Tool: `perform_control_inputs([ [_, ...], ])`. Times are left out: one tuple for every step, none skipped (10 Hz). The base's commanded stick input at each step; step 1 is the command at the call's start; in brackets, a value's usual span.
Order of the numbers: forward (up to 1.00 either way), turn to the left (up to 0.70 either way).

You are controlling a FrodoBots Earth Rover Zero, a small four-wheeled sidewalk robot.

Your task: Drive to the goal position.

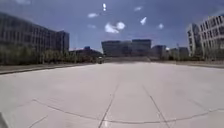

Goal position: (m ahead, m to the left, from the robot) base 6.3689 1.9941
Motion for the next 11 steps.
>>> perform_control_inputs([
  [0.50,0.00],
  [0.50,0.00],
  [0.50,0.00],
  [0.50,0.00],
  [0.50,0.00],
  [0.50,0.00],
  [0.50,0.00],
  [0.50,0.00],
  [0.50,0.00],
  [0.50,0.00],
  [0.50,0.00],
])
